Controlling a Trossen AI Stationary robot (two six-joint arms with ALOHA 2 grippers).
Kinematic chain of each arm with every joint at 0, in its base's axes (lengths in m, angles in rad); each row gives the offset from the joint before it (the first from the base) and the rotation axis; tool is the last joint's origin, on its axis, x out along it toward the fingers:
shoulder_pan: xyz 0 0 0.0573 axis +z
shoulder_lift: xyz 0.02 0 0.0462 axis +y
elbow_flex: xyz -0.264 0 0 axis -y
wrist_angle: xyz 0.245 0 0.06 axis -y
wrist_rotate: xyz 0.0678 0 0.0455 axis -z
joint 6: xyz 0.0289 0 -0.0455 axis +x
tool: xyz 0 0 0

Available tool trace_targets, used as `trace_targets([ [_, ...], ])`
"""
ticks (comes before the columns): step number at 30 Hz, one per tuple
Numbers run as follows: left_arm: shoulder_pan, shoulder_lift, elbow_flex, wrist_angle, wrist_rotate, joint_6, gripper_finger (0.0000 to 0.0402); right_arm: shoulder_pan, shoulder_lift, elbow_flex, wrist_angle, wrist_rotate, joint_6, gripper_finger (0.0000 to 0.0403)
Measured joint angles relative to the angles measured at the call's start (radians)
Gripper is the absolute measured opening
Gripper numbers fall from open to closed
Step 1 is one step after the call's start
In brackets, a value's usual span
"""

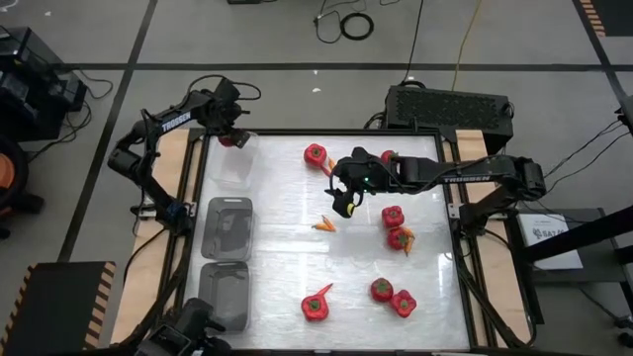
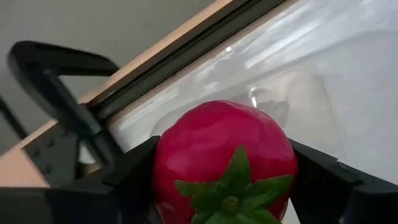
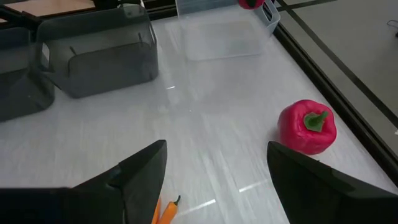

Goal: Sort produce into baskets
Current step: Put the red tomato into the transparent bin

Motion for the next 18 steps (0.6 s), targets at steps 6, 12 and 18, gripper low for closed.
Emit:
trace_targets([
  [6, 0.023, 0.0, 0.0, -0.016, -0.079, 0.002, 0.0293, 0.0, 0.0, 0.0, -0.014, 0.0, 0.0, 0.027],
  [12, 0.022, 0.0, 0.0, -0.015, -0.08, -0.028, 0.0293, 0.0, 0.0, 0.0, -0.017, 0.0, 0.0, 0.027],
  [18, 0.019, 0.0, 0.0, -0.016, -0.032, -0.033, 0.03, 0.0, 0.0, 0.0, -0.017, 0.0, 0.0, 0.027],
])
